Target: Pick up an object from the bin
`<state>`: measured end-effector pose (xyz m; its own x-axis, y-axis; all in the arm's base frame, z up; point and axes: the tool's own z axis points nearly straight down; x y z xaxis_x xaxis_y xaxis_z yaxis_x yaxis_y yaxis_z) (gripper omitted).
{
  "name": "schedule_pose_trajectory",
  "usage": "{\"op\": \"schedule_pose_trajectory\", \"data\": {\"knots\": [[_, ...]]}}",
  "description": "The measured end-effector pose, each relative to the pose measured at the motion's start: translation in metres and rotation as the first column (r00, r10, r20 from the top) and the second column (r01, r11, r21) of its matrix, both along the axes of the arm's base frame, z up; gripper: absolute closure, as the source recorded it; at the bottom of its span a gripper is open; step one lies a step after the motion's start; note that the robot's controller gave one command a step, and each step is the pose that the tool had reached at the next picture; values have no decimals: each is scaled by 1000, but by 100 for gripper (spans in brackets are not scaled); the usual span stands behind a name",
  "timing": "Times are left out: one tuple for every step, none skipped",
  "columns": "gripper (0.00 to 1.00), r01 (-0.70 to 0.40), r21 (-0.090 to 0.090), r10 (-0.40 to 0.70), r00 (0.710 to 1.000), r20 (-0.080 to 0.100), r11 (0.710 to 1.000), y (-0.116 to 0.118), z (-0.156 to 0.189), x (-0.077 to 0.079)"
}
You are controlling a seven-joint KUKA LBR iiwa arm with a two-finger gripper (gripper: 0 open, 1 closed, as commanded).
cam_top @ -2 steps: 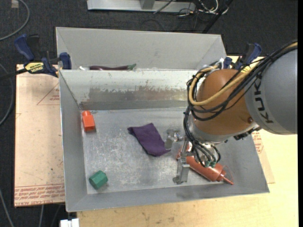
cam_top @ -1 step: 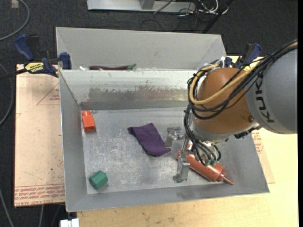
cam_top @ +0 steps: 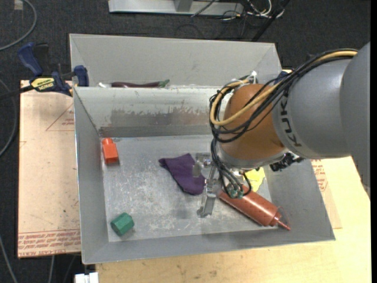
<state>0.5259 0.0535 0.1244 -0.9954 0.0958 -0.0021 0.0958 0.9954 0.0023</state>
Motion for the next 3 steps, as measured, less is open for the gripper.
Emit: {"op": "schedule_pose_trajectory", "data": {"knots": [[0,73,-1,-73,997,-8,997,1,-35,9],[0,338,1,-338,941,-2,941,-9,-10,16],[0,289,0,-289,957,-4,957,-7,-41,17]]}}
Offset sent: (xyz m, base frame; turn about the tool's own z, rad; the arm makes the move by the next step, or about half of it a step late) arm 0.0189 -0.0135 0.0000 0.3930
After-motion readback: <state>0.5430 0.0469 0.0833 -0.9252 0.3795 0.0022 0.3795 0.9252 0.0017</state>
